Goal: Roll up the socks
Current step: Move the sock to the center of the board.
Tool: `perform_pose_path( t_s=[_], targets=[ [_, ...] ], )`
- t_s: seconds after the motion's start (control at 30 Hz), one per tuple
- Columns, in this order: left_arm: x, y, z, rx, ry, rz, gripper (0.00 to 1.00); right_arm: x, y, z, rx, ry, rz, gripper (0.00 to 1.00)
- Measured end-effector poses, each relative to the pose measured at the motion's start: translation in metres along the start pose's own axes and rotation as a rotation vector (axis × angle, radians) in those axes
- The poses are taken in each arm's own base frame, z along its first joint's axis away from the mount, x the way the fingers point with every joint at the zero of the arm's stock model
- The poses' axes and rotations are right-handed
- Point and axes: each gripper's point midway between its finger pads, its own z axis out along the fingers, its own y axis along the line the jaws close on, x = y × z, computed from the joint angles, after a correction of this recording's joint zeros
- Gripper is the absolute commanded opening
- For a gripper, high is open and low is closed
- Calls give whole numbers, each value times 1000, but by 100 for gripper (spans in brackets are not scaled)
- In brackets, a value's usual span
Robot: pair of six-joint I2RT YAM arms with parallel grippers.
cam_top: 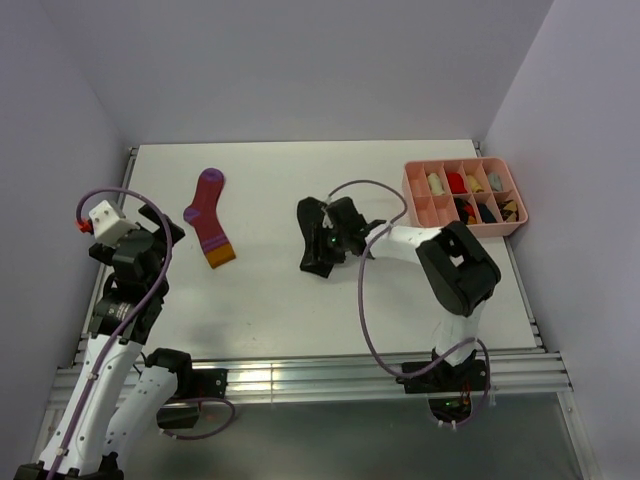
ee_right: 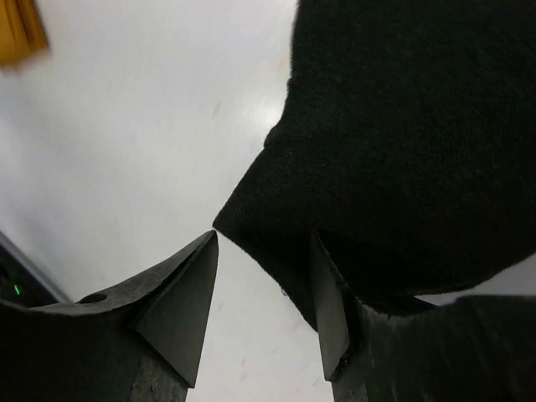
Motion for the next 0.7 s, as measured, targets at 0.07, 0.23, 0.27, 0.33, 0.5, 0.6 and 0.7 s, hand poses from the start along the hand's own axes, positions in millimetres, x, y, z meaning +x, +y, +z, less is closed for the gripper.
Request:
perform_pose_path(
  t_s=[0.07,0.23,0.27,0.33,0.5,0.6,0.7],
  targets=[
    [0,-1,-1,6,1,-2,100,24,18,-5,-7,53,-38,56],
    [1,-2,-1,12,5,-2,99,46,64,-19,-19,115,-252,56],
    [1,-2,-1,12,5,-3,99,38,71,-23,-19,100,-305,56],
    [1,-2,-1,14,7,-3,99,12,77,-31,9,38,-419,56],
    [2,-2,0,14,11,0,99,-48,78,-44,96,-87,-643,56],
    [5,-3,1,13,18,6,100,-69,69,-36,127,-97,-729,56],
    [6,-3,2,12,24,10,100,-79,45,-18,163,-63,-761,56]
  ],
)
